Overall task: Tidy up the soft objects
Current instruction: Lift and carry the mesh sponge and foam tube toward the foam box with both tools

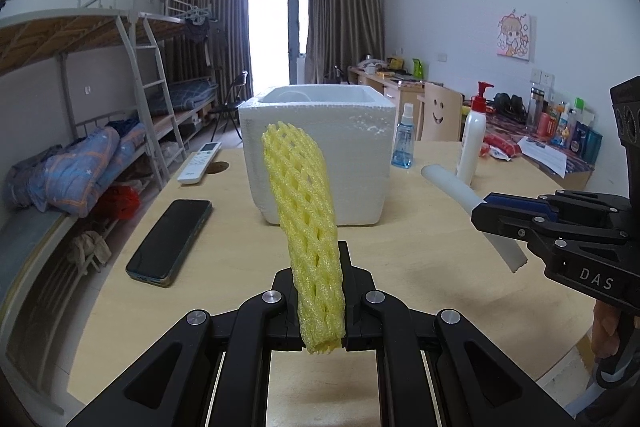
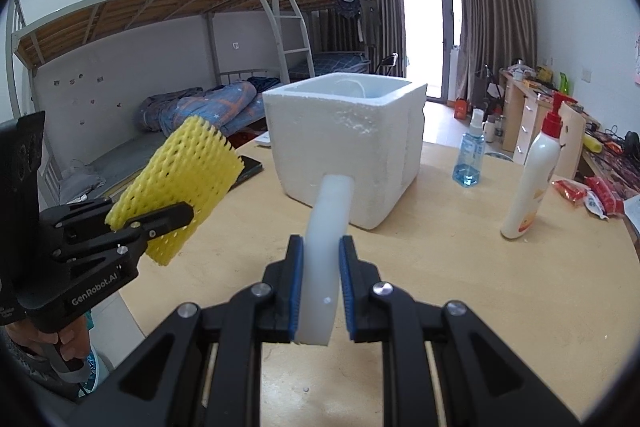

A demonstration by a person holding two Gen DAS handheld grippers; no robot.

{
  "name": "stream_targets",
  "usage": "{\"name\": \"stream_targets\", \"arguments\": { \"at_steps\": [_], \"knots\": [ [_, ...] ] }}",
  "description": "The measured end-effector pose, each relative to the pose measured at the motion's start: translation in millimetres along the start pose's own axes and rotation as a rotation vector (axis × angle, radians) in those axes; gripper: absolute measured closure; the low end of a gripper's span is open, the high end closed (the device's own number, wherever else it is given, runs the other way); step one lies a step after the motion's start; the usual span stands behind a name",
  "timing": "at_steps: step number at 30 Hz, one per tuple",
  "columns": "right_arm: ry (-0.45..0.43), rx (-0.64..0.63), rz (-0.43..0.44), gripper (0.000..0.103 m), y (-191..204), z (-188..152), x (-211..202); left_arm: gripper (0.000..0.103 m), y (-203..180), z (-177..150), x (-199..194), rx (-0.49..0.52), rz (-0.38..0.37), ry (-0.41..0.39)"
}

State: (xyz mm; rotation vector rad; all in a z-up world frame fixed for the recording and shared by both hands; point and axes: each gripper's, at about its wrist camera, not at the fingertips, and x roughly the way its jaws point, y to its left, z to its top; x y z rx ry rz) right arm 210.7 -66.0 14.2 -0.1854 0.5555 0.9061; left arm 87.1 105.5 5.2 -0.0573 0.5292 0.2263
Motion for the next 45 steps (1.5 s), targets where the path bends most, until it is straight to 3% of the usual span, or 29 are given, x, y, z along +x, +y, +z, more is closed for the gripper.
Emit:
{"name": "stream_targets", "arguments": {
  "at_steps": [19,45],
  "knots": [
    [0.006,0.021,-0.027,0.082,-10.1,14.8,5.2,0.092,0.3,14.1,18.0,0.011,-0.008,0.005],
    [-0.044,0.009,-0.043,0.082,-17.0,67.2,14.2,0.092,4.5,69.9,22.2,0.050,-0.066,-0.062]
  ]
}}
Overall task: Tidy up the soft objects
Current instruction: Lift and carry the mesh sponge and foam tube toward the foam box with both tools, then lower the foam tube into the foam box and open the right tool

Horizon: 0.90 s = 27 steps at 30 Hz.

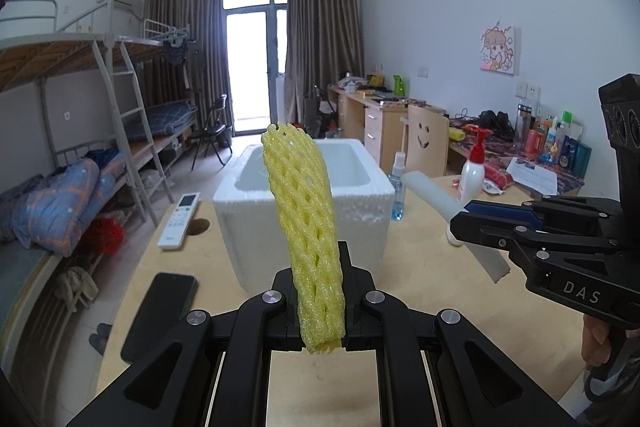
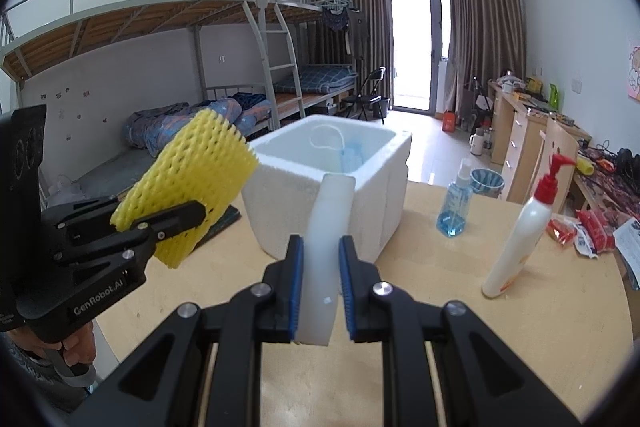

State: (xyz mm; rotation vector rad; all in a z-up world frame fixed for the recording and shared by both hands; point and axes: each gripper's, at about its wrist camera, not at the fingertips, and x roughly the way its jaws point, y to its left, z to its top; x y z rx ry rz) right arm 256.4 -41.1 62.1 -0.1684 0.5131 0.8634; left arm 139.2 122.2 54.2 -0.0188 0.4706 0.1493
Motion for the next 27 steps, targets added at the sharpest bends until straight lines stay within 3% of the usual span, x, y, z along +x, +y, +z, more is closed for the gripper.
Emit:
{"name": "stream_targets", "arguments": {
  "at_steps": [10,27],
  "knots": [
    [-0.017,-0.013,0.006,0.082,-4.4,33.1,10.9,0.092,9.1,31.4,4.0,0.010,-0.009,-0.052],
    [-0.001,-0.038,0.039,0.082,-9.4,65.8,51.4,0.092,27.5,57.7,39.7,0.006,0.009,-0.045]
  ]
}}
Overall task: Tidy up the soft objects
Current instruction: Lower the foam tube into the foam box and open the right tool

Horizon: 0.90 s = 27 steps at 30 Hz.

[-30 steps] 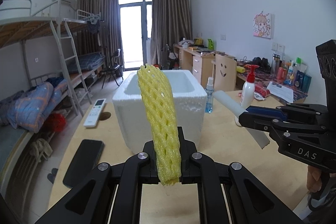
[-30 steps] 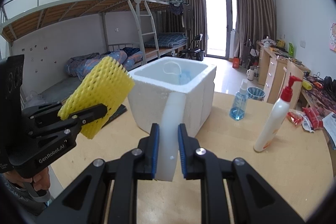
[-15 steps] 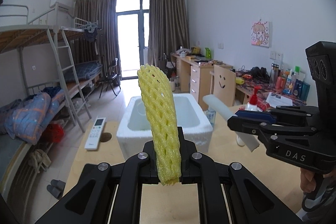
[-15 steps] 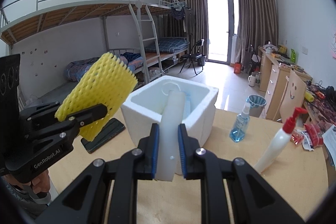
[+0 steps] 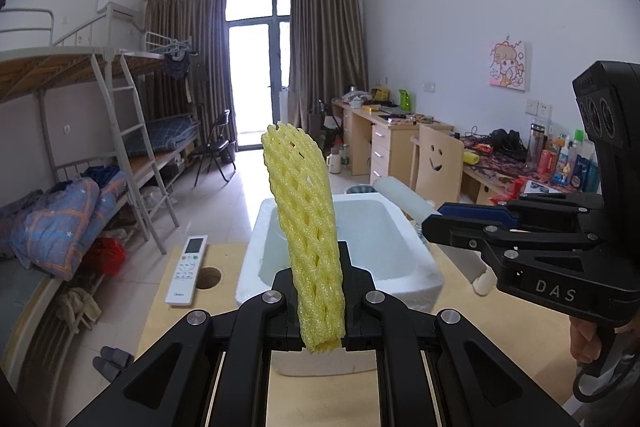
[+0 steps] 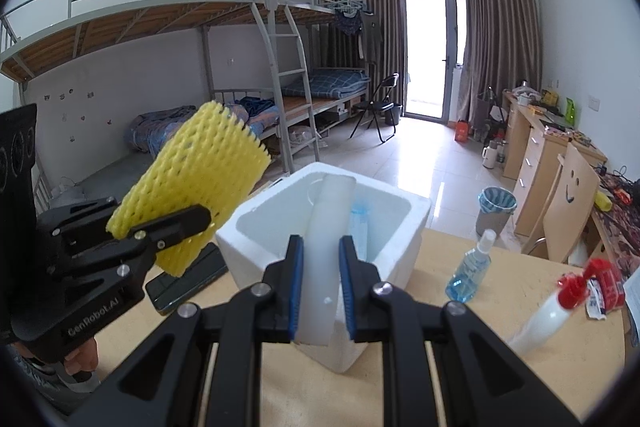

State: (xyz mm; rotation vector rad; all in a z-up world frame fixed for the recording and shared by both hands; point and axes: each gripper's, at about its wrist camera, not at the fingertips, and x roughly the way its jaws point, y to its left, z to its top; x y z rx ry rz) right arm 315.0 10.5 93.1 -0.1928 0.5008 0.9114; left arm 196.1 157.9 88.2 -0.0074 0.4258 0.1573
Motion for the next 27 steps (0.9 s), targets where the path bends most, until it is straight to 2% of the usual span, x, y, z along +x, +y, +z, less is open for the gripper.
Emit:
{"name": "stream_targets", "arguments": {
  "at_steps": [13,23,24,26,27],
  "knots": [
    [0.035,-0.020,0.051,0.082,7.5,15.8,46.9,0.092,24.5,3.0,8.9,-0.026,0.046,-0.004],
    [0.090,-0.018,0.032,0.080,2.3,12.3,69.7,0.092,28.3,-0.9,14.3,-0.041,0.059,0.013],
    [0.098,-0.021,0.029,0.073,2.2,11.9,70.7,0.092,28.4,-0.7,15.2,-0.042,0.059,0.015],
    [0.097,-0.038,0.012,0.051,3.6,11.3,69.8,0.092,27.4,-1.0,17.8,-0.042,0.057,0.023],
    [0.087,-0.040,0.009,0.035,4.7,11.9,68.8,0.092,26.6,-1.6,18.5,-0.042,0.054,0.026]
  ]
}}
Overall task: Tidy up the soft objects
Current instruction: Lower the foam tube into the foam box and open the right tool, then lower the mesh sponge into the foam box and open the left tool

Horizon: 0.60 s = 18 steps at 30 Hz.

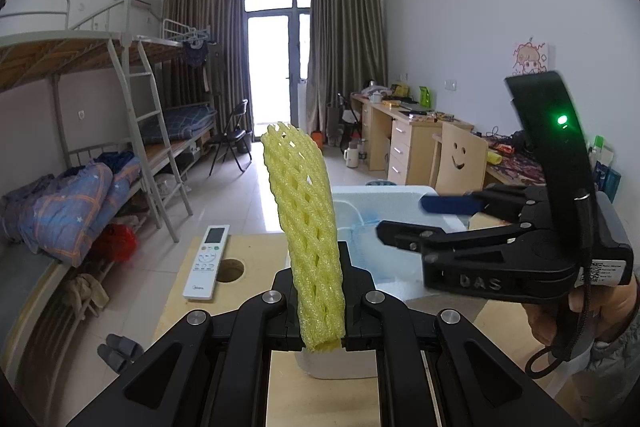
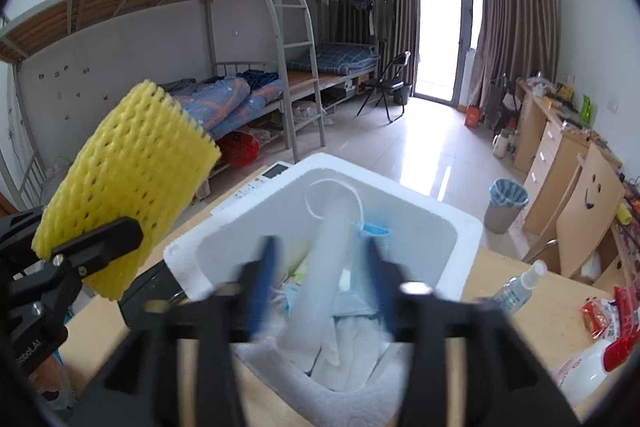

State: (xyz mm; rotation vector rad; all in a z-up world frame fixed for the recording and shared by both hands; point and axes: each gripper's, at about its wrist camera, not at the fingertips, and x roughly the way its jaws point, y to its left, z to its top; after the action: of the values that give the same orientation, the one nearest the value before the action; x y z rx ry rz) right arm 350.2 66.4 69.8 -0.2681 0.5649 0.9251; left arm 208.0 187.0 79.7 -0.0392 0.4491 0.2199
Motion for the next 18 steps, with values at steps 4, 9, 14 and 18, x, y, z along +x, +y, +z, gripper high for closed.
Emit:
{"name": "stream_targets", "arguments": {
  "at_steps": [4,9,14,18],
  "knots": [
    [-0.012,-0.009,0.003,0.027,3.9,1.5,-6.8,0.092,2.0,-0.7,1.7,-0.005,0.006,0.008],
    [0.001,-0.006,-0.008,0.027,1.6,0.3,-6.9,0.092,0.1,-1.0,-0.4,-0.008,0.004,0.007],
    [-0.005,-0.002,-0.017,0.023,0.1,-1.6,-16.4,0.092,-2.2,-0.8,2.9,0.001,-0.002,0.015],
    [-0.005,0.005,-0.028,0.020,-4.3,-6.3,-22.0,0.092,-2.8,0.2,10.7,0.001,-0.014,0.028]
  ]
}}
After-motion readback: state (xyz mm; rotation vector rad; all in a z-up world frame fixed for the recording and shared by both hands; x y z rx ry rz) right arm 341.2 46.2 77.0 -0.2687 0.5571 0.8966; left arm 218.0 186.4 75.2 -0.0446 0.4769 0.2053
